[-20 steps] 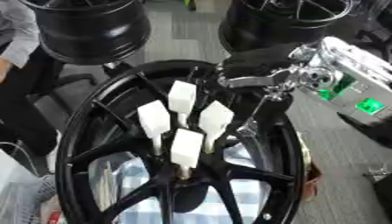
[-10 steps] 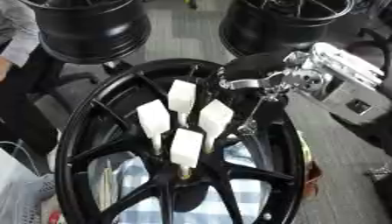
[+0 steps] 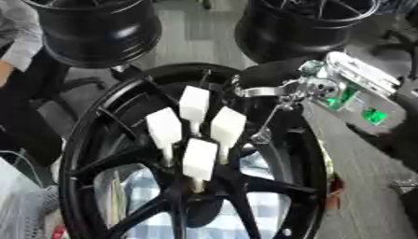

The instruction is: Pull the pin out of the wheel hub.

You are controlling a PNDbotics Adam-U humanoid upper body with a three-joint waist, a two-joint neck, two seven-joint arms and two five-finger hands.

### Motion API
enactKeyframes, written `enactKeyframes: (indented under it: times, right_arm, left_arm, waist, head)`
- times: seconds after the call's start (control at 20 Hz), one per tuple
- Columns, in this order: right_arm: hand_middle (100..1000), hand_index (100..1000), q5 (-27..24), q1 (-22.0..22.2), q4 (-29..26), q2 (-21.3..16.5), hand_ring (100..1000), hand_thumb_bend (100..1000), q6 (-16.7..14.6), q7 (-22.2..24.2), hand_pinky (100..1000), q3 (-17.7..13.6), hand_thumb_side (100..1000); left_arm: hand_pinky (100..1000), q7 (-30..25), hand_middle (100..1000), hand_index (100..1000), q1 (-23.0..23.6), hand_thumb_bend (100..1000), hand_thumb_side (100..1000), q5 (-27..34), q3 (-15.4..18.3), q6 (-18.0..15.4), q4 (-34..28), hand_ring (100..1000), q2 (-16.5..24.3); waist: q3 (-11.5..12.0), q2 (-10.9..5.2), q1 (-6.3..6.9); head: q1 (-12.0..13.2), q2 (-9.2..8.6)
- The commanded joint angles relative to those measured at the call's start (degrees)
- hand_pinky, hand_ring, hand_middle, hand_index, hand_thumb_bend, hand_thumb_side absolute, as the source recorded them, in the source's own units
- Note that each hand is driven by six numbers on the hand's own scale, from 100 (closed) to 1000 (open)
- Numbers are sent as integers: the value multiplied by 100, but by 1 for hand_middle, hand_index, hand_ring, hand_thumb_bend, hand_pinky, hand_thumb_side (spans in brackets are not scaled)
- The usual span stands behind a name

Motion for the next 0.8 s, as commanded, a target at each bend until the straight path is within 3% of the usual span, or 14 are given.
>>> enactKeyframes:
  times: [0.05, 0.45, 0.8]
  right_arm:
    - [710, 767, -84, -99, -29, -53, 784, 286, 9, -75, 837, -48, 100]
    - [776, 845, -106, -169, -255, -131, 809, 407, -233, 193, 844, -82, 100]
    - [773, 842, -65, -248, -459, -187, 809, 426, -339, 320, 844, -128, 100]
  left_arm:
    - [744, -2, 745, 869, -34, 371, 732, 25, 20, -13, -96, 843, 107]
    - [745, -9, 744, 870, -24, 368, 731, 36, 22, -36, -96, 843, 114]
    - [746, -22, 742, 870, -16, 366, 731, 45, 19, -63, -96, 844, 112]
  waist:
    - [9, -77, 23]
    - [1, -86, 10]
    - [-10, -101, 1]
  head:
    - [15, -47]
    - [53, -67]
    - [86, -107]
